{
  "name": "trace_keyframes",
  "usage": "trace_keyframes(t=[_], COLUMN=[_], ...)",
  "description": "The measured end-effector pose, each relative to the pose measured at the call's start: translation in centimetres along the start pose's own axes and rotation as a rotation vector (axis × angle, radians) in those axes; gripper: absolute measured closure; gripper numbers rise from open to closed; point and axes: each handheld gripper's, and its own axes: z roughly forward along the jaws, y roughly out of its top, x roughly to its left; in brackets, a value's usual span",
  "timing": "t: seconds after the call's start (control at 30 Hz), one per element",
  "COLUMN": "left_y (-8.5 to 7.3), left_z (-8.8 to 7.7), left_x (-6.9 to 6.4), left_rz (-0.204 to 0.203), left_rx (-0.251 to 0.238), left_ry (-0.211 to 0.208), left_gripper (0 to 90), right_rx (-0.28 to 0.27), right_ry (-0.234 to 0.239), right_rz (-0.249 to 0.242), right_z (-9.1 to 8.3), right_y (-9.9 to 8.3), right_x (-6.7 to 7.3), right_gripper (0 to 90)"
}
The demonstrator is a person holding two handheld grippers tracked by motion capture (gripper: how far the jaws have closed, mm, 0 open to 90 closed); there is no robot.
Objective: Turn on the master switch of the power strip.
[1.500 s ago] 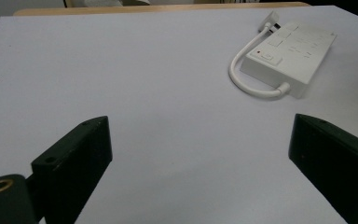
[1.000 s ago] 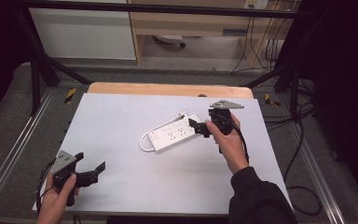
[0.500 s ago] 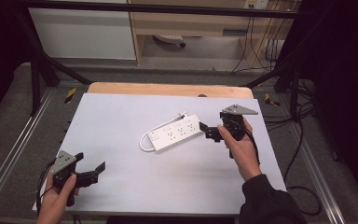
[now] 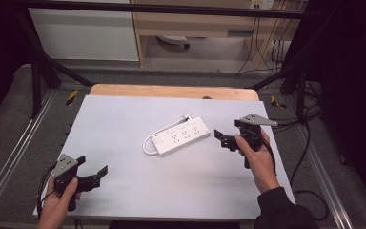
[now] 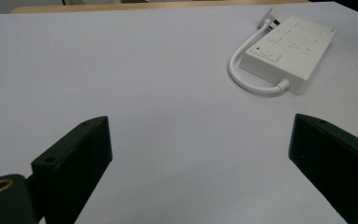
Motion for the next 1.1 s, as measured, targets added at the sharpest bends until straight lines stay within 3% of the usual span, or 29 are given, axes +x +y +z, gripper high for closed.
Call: trace_keyframes(t=[0.23,0.63,0.9,1.1], left_y=[0.0,0.0,0.0,0.0], left_z=[0.0,0.0,0.0,0.0], left_x=[0.0,-0.1,0.0,0.0], left_rz=[-0.001,-0.009,-0.01,-0.009], left_rx=[0.0,0.001,0.001,-0.002], left_ry=[0.0,-0.001,-0.003,-0.004], left_gripper=[6.1,6.1,6.1,6.1], right_rx=[-0.003,-0.035,-0.005,0.038], right_ry=[-0.006,-0.059,-0.115,-0.13], right_rz=[0.009,0.032,0.06,0.059], right_z=[-1.2,-3.7,-4.8,-5.0], right_y=[-1.2,-4.6,-8.3,-10.3], right_x=[-0.6,-2.1,-3.7,-3.5], right_gripper=[7.3,7.4,7.5,6.8])
